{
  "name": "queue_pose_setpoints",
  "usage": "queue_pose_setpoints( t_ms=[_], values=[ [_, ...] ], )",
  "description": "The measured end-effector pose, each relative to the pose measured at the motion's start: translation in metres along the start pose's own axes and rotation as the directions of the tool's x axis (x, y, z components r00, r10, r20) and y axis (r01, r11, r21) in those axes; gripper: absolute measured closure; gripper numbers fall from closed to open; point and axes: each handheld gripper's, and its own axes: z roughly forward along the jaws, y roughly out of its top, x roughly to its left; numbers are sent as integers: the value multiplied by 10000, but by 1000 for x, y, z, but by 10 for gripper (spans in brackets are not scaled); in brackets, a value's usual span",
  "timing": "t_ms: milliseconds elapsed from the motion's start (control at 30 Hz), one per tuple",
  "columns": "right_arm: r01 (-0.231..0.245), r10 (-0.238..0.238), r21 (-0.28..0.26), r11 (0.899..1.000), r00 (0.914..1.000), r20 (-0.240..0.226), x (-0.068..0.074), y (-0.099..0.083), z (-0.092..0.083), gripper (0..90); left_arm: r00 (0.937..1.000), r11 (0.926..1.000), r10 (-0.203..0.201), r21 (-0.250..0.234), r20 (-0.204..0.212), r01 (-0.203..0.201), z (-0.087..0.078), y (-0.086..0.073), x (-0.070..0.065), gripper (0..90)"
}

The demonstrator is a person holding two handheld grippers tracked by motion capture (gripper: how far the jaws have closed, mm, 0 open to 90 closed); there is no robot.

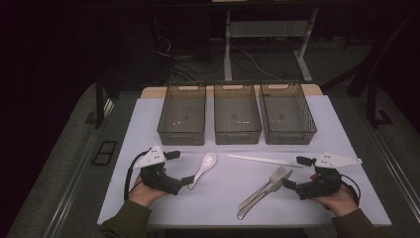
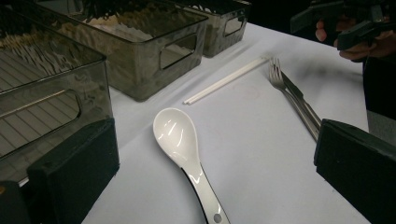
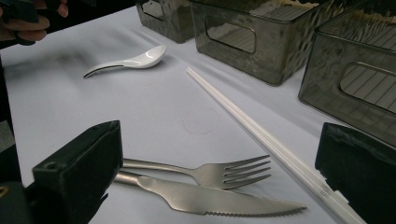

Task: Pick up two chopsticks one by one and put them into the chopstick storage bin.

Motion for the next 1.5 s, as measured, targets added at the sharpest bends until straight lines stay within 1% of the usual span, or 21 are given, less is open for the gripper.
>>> queue_pose_setpoints(
  t_ms=[233,467,600,667,800,867,967,1067,1133,1167,1233,1300,1333,1367,1400,1433,1467,1500],
  values=[
    [52,-52,-26,10000,10000,25,-1,1,-1,7,10000,10000,-30,51,-48,30,-1,0,0,0],
    [171,-175,155,9997,9995,261,-4,7,-1,7,10000,9999,-63,153,-28,64,0,1,0,0],
    [111,-117,238,9997,9996,240,-8,11,0,7,10000,9998,-67,204,-63,68,0,1,0,0],
    [154,-161,291,9995,9996,235,-9,13,1,7,10000,9997,-17,262,-36,18,1,1,0,0],
    [274,-281,427,9987,9995,148,-11,20,3,7,10000,9996,-10,290,-47,11,1,1,-2,0],
    [342,-347,610,9976,9994,78,-12,24,5,7,10000,9996,36,297,-44,-34,0,1,-2,0],
    [476,-477,784,9958,9989,-12,-15,30,9,8,10000,9996,-10,269,-48,12,1,0,-2,0],
    [550,-549,950,9940,9985,-40,-18,36,13,8,10000,9995,68,312,-72,-66,1,0,-2,0],
    [570,-570,1061,9927,9984,-25,-21,41,15,8,9999,9997,109,225,-75,-108,0,1,-3,0],
    [569,-573,1068,9927,9984,4,-23,43,16,8,10000,9998,55,185,-64,-54,0,1,-2,0],
    [598,-582,1162,9914,9982,-166,-27,47,17,69,10000,9998,13,216,-66,-12,0,0,-2,0],
    [597,-580,1267,9901,9982,-167,-32,51,19,71,10000,9998,26,178,-25,-26,0,0,-1,0],
    [628,-609,1364,9887,9980,-178,-34,53,20,121,10000,9998,7,181,-36,-6,1,0,-1,0],
    [708,-663,1455,9868,9972,-353,-36,54,20,189,10000,9998,-52,184,-25,52,1,0,-1,0],
    [745,-683,1538,9853,9966,-454,-38,55,22,191,10000,9997,5,225,-15,-5,1,0,-1,0],
    [725,-660,1653,9836,9968,-445,-40,57,23,201,10000,9997,8,234,-17,-7,2,0,-1,0],
    [811,-742,1792,9805,9962,-448,-41,58,25,236,10000,9997,16,245,-3,-15,2,0,-1,0],
    [916,-843,1886,9778,9954,-464,-42,59,26,251,10000,9997,25,245,6,-25,2,0,-1,0]
  ],
)
